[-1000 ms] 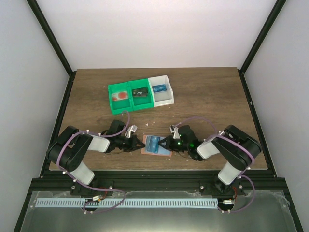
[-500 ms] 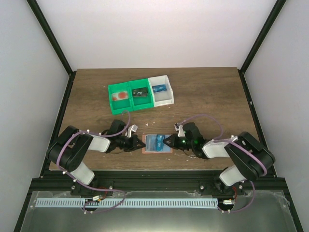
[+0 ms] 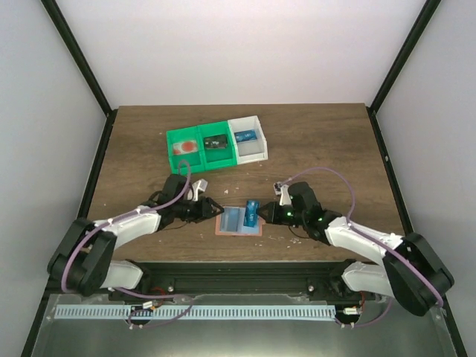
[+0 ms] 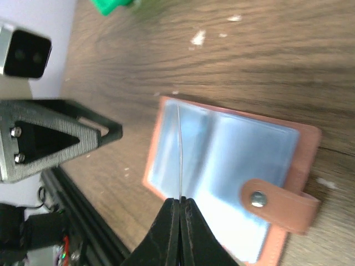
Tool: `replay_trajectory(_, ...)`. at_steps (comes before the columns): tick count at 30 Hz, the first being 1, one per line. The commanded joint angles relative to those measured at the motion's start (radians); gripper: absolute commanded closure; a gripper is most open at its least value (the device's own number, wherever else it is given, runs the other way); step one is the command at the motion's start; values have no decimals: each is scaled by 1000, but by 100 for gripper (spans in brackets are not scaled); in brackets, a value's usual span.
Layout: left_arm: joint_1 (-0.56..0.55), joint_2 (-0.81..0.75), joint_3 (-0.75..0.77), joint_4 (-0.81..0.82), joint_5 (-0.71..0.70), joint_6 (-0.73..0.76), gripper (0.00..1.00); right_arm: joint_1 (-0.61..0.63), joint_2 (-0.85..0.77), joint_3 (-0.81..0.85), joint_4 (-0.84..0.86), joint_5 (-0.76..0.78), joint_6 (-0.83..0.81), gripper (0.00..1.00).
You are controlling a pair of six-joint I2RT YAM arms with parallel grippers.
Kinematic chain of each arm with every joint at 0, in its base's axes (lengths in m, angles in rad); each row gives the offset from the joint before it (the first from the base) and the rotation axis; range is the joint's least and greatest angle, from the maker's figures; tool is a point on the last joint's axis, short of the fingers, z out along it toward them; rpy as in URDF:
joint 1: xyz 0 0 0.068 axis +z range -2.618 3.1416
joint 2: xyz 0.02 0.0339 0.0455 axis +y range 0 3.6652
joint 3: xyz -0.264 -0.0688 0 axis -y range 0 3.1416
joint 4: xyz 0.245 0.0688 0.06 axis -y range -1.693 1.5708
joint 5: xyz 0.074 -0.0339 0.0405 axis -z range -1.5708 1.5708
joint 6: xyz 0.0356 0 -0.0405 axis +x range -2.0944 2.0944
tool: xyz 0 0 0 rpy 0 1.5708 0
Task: Take the credit cards out of the card holder
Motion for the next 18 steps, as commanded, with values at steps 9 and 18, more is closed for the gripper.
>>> replay_trajectory(9,3,-241,263,-387,86,190,43,-7,-60,148,-20,-461,-151,99)
replay_trajectory(18,3,-276,392,-616,203,371,49,-4,-18,149,163,-688,-150,99)
